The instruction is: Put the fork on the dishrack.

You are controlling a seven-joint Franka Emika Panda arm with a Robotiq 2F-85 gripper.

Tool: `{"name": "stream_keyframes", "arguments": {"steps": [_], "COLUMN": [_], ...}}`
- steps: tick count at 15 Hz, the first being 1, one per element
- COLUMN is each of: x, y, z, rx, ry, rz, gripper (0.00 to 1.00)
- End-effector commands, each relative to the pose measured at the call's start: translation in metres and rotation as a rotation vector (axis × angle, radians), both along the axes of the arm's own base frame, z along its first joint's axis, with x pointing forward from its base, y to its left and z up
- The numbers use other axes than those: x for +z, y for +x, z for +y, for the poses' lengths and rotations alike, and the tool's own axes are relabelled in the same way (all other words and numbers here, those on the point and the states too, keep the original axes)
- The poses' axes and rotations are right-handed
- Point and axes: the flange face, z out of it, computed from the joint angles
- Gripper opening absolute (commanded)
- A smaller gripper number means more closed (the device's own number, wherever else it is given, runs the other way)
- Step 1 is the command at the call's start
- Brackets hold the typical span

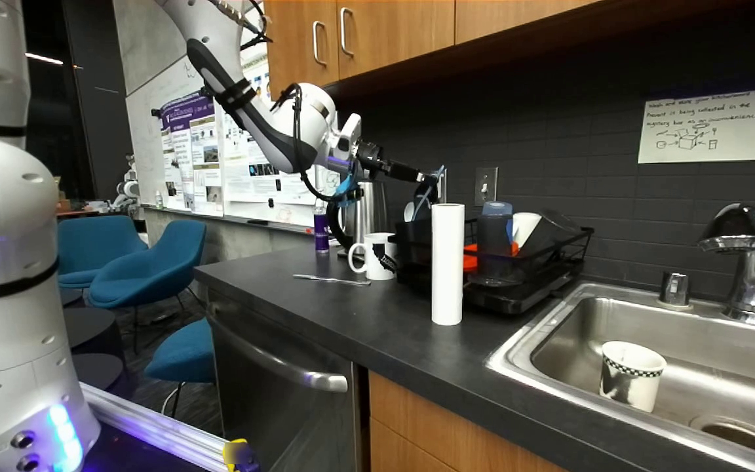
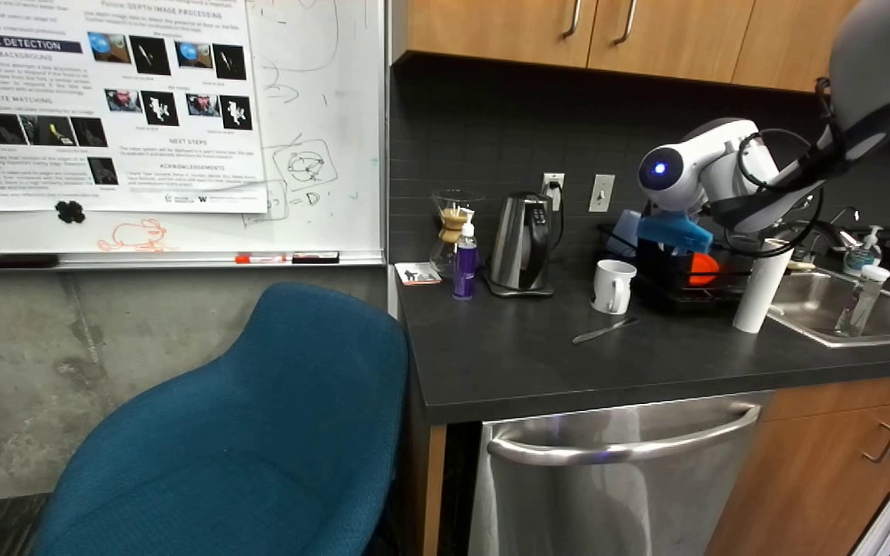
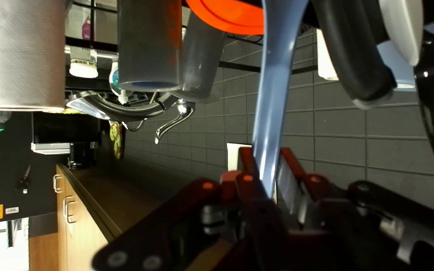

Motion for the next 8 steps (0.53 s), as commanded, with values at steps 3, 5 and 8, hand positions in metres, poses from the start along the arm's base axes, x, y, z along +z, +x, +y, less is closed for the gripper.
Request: {"name": "stream_keyframes", "arguments": {"steps": [3,5,8], "x": [-0.008,-0.014,-0.022], "y": [-0.011,-0.015,-0.022], "z": [0.012,0.016,0.02], "rx": [0.052,0.06,0.057], "ry": [-0.101,-0.116,-0.097], "rz": [-0.105,-0.126,-0.112], "gripper": [0.05,0.05,0.05]}}
